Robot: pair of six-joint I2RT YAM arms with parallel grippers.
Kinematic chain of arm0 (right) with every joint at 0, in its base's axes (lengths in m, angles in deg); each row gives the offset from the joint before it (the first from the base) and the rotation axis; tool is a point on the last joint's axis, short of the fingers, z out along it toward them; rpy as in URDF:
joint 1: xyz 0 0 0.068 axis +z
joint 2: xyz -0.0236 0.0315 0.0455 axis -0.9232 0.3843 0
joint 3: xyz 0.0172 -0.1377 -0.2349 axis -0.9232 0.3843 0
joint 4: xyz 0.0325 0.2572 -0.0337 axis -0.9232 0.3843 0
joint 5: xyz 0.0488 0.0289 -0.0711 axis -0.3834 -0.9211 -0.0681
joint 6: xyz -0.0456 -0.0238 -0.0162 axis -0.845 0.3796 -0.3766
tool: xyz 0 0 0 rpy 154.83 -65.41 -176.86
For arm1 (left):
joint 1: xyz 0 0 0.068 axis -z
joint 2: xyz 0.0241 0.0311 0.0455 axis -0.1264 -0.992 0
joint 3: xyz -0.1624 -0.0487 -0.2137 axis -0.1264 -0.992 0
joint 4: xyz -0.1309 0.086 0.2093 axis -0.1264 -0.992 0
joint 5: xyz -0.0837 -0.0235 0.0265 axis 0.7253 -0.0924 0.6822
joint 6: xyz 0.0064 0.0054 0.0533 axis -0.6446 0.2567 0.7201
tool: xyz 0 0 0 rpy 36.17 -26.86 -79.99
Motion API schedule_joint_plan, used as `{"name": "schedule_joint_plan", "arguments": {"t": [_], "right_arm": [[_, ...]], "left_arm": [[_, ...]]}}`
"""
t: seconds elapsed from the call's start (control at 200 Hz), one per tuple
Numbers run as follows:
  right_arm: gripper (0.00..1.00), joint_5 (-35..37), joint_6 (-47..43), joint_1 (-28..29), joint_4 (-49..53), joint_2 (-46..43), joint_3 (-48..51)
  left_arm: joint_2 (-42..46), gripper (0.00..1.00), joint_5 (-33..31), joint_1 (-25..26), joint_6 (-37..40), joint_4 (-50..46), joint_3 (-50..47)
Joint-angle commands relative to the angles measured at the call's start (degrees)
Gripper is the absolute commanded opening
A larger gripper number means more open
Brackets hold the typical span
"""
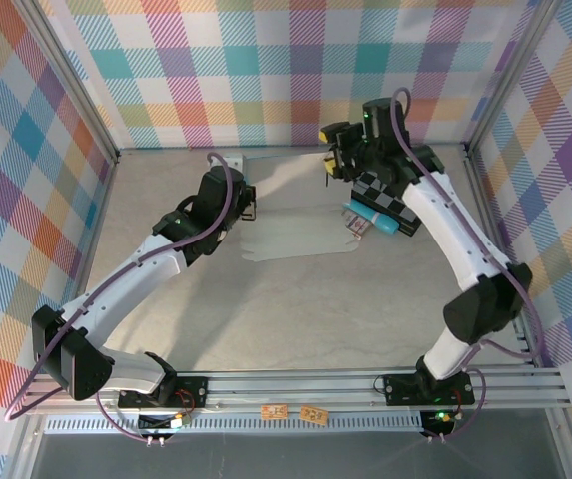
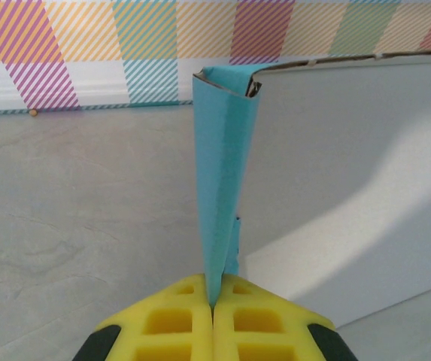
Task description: Fold the paper box
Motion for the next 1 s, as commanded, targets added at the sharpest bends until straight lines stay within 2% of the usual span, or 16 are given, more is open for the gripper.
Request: {"name": "schedule_joint_plan", "arguments": {"t": [0.0, 0.11, 0.285, 0.36, 0.58, 0.995], "right_arm": [[0.48, 3.16, -12.73, -1.36, 5.78, -9.94, 5.19], [0.4, 2.29, -19.95, -2.06, 7.64, -16.48, 13.68], [0.38, -1.53, -24.38, -2.0, 10.2, -18.36, 22.3], [0.42, -1.28, -24.4, -2.08, 8.66, -18.39, 25.04], [0.44, -2.86, -23.38, -2.08, 5.79, -13.99, 26.38], [0.49, -1.59, -22.04, -1.98, 2.15, -8.44, 26.45]], "left_arm": [[-0.17, 0.0, 1.11, -0.63, 2.59, 1.07, 2.23], [0.13, 0.0, 2.86, -1.18, 4.81, 2.52, 1.87], [-0.1, 0.0, 5.45, -1.8, 6.37, 3.89, 1.78], [-0.43, 0.0, 6.34, -1.89, 6.58, 3.88, 2.06], [-0.6, 0.0, 6.9, -1.81, 6.42, 4.19, 2.16], [-0.38, 0.0, 7.21, -1.83, 5.63, 4.1, 2.31]]}}
